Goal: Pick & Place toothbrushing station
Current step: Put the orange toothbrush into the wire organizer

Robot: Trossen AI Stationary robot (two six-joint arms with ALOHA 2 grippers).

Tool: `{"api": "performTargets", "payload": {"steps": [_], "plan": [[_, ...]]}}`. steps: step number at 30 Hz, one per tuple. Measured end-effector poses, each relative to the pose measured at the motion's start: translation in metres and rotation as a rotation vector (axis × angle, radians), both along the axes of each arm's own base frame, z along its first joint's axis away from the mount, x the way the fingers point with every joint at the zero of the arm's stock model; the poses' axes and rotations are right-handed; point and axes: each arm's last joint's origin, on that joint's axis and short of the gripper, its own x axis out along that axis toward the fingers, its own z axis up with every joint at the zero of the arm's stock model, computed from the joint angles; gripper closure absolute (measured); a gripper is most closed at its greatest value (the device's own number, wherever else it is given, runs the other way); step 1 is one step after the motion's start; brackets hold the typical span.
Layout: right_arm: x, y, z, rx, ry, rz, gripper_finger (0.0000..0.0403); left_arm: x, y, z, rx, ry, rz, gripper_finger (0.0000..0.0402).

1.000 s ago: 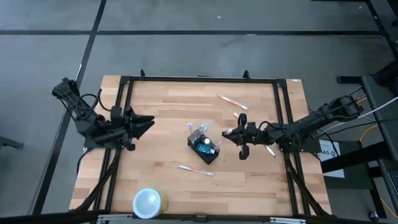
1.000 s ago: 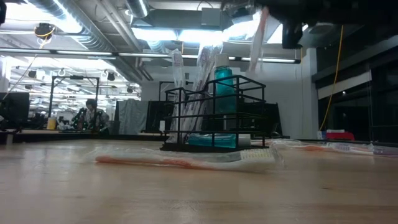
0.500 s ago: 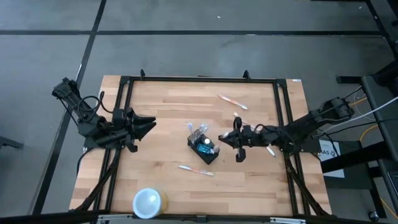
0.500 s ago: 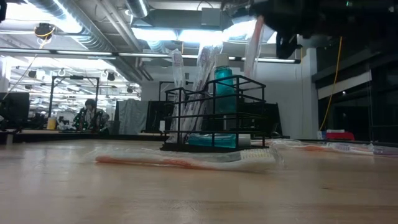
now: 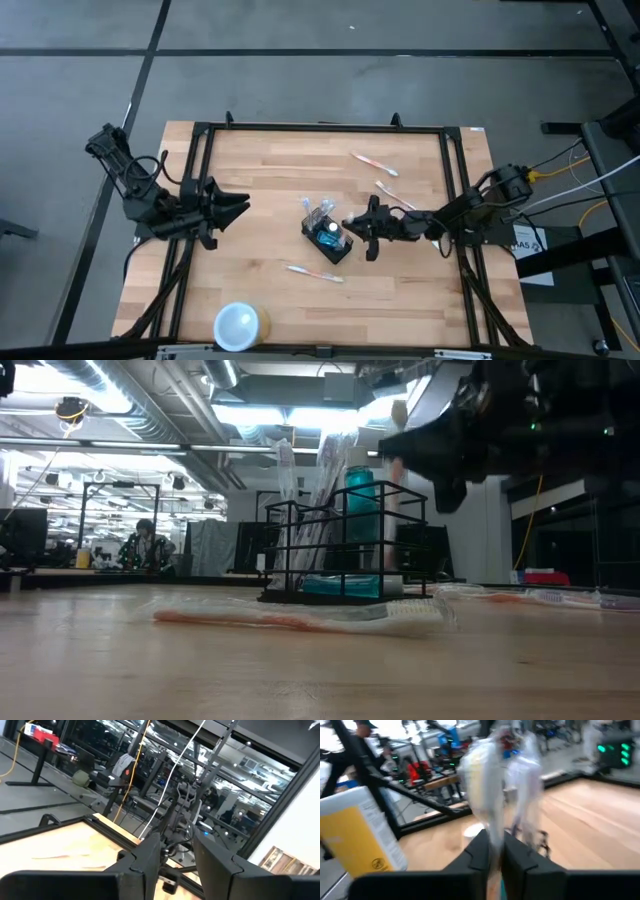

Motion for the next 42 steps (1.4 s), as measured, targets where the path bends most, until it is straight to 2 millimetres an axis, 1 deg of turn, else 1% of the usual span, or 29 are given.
{"api": "performTargets", "payload": {"steps": [3, 6, 8, 10, 13, 17, 21, 25, 26, 28, 31, 34, 37, 39, 42], "plan": [[0.0, -0.002, -0.005, 0.053, 0.041, -0.06, 0.0314, -0.002, -0.002, 0.0, -0.003, 0.0, -0.013, 0.0286], [0.0, -0.002, -0.003, 0.077, 0.024, -0.074, 0.0265, -0.004, -0.004, 0.0, -0.005, 0.002, -0.018, 0.0286], [-0.001, -0.002, 0.002, 0.09, -0.004, -0.071, 0.0242, -0.005, -0.005, 0.0, -0.006, 0.004, -0.019, 0.0286], [-0.001, -0.002, 0.005, 0.109, -0.018, -0.066, 0.0228, -0.005, -0.006, 0.0, -0.006, 0.004, -0.024, 0.0285], [-0.003, -0.001, 0.016, 0.13, -0.073, -0.04, 0.0219, -0.006, -0.007, 0.0, -0.006, 0.004, -0.031, 0.0286], [-0.012, 0.005, 0.039, 0.125, -0.167, -0.042, 0.0221, -0.006, -0.007, 0.0, 0.001, 0.005, -0.031, 0.0286], [-0.026, 0.007, 0.066, 0.071, -0.219, -0.123, 0.0235, -0.007, -0.006, 0.003, 0.015, -0.007, -0.027, 0.0286], [-0.045, 0.004, 0.096, 0.049, -0.242, -0.214, 0.025, -0.007, -0.006, 0.006, 0.031, -0.023, -0.02, 0.0287], [-0.049, 0.004, 0.104, 0.044, -0.225, -0.241, 0.0253, -0.007, -0.005, 0.007, 0.033, -0.024, -0.018, 0.0288], [-0.054, 0.001, 0.121, 0.02, -0.138, -0.298, 0.0258, -0.007, -0.005, 0.007, 0.039, -0.022, -0.016, 0.0288], [-0.058, -0.004, 0.147, -0.001, 0.074, -0.312, 0.0261, -0.006, -0.006, 0.006, 0.056, -0.01, -0.006, 0.0286], [-0.063, -0.012, 0.18, 0.023, 0.262, -0.287, 0.0261, -0.004, -0.007, 0.005, 0.08, 0.0, -0.001, 0.0286], [-0.073, -0.025, 0.212, 0.141, 0.424, -0.328, 0.0261, -0.004, -0.007, 0.004, 0.081, 0.009, 0.018, 0.0287], [-0.079, -0.036, 0.228, 0.26, 0.506, -0.38, 0.0261, -0.004, -0.006, 0.004, 0.08, 0.017, 0.042, 0.0288], [-0.081, -0.053, 0.247, 0.451, 0.508, -0.488, 0.0261, -0.001, -0.004, 0.003, 0.083, 0.03, 0.09, 0.0288]]}}
